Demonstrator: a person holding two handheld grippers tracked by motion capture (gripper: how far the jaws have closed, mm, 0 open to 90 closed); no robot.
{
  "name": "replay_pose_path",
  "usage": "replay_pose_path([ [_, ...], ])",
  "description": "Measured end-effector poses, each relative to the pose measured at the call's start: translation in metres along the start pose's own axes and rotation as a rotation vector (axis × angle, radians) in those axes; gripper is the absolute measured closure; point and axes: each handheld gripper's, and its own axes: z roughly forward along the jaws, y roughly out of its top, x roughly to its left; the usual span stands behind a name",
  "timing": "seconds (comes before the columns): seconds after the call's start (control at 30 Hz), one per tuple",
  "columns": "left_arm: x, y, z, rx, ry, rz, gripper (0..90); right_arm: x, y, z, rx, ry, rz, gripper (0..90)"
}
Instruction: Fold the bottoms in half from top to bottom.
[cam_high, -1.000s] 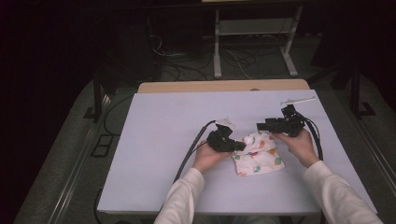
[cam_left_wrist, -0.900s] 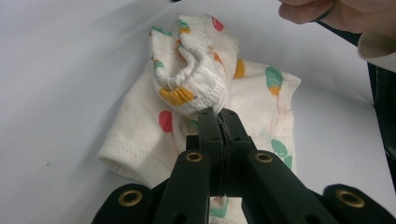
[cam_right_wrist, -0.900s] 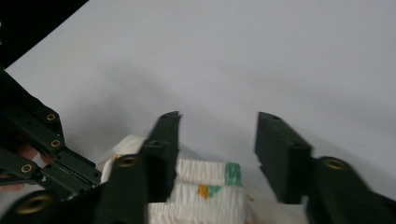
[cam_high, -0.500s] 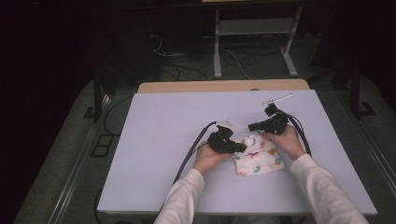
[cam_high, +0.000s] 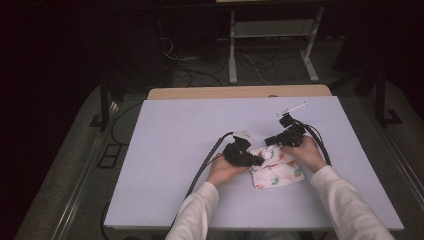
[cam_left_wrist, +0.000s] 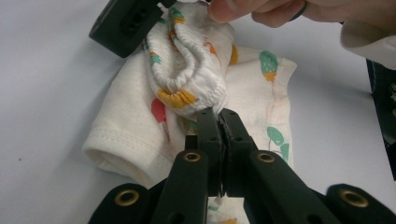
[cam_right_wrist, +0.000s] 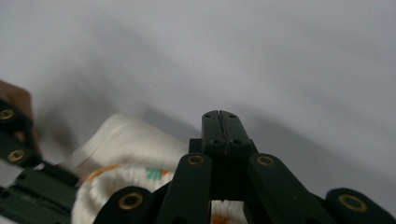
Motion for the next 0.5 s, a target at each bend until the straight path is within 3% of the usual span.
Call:
replay_pose_path([
  [0.1, 0.001, -0.001, -0.004, -0.021, -0.011, -0.016, 75.1, 0.003, -0.001, -0.004, 0.009, 0.006, -0.009, 88.5],
  [0.33, 0.005, -0.004, -0.016, -0.075, 0.003, -0.037, 67.6, 0.004, -0.008, -0.012, 0.034, 0.024, -0.007, 88.5],
  [0.5, 0.009, -0.003, -0.023, -0.126, 0.047, -0.059, 62.3, 0.008, -0.015, -0.020, 0.029, 0.035, -0.018, 88.5],
])
